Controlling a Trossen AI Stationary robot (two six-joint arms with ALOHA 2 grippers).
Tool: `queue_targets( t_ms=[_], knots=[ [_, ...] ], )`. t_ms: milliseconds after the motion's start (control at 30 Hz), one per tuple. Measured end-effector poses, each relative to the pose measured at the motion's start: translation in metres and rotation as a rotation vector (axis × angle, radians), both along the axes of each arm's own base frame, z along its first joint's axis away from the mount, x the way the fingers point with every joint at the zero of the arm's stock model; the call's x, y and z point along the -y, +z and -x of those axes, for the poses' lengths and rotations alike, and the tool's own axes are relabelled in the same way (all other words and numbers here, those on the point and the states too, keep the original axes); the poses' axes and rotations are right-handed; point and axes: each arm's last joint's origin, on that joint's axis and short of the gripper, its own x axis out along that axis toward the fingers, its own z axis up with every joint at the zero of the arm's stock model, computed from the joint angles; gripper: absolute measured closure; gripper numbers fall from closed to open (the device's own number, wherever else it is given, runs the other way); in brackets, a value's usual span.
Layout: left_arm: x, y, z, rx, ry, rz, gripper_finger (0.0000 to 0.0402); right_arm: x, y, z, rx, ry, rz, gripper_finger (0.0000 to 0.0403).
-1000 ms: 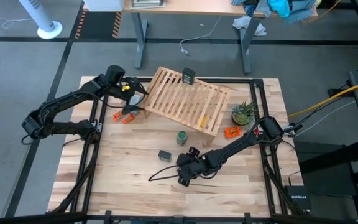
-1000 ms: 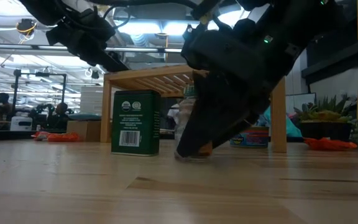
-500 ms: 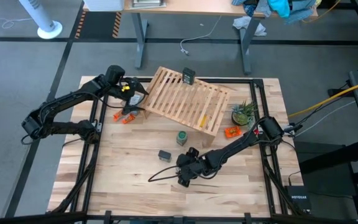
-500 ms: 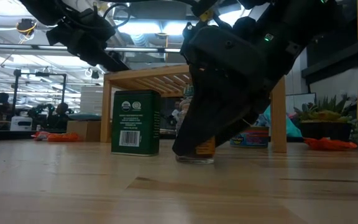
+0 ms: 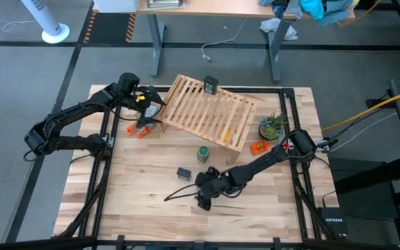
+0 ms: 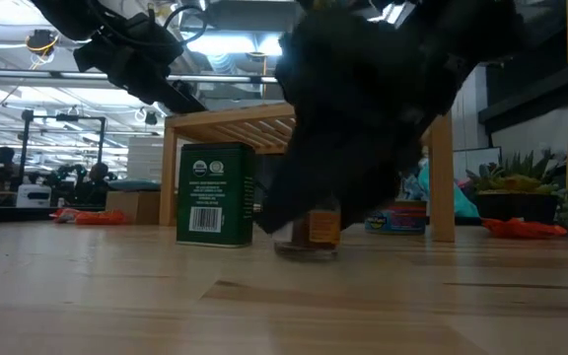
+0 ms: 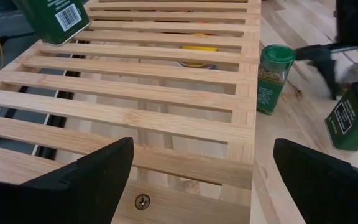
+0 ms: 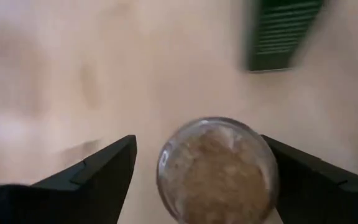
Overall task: Shelf spices
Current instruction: Remove the transparent seasoning bottle from the shelf
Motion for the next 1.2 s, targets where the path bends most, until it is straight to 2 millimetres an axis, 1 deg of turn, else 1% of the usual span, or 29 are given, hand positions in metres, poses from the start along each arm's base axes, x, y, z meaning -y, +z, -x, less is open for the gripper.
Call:
queue_targets(
  t_ms=[100,233,533,667,867,1133,1200],
  knots=[
    [0.000,0.000,0.000,0.000,0.001,0.002,0.0023,-0.005,0.004,-0.003,0.037,0.048,-0.071,0.0075],
    [0.000,0.000,0.000,0.000,0.001,0.002,0.0023,-0.005,0.007,-0.007,0.062,0.081,-0.129,0.0074],
    [0.000,0.000,0.000,-0.001,0.001,0.003,0.0023,0.001,0.007,-0.009,0.071,0.053,-0.106,0.0074],
    [0.000,0.000,0.000,-0.001,0.000,0.003,0.0023,0.005,0.007,-0.011,0.091,0.006,-0.066,0.0074],
    [0.002,0.000,-0.002,-0.001,-0.014,0.003,0.0023,0.008,0.008,-0.012,0.127,-0.141,-0.031,0.0075],
    [0.004,0.000,-0.004,-0.001,-0.025,0.003,0.0023,0.013,0.011,-0.014,0.201,-0.264,0.068,0.0075],
    [0.004,0.000,-0.004,-0.001,-0.025,0.004,0.0023,0.013,0.011,-0.014,0.209,-0.298,0.070,0.0075]
  ],
)
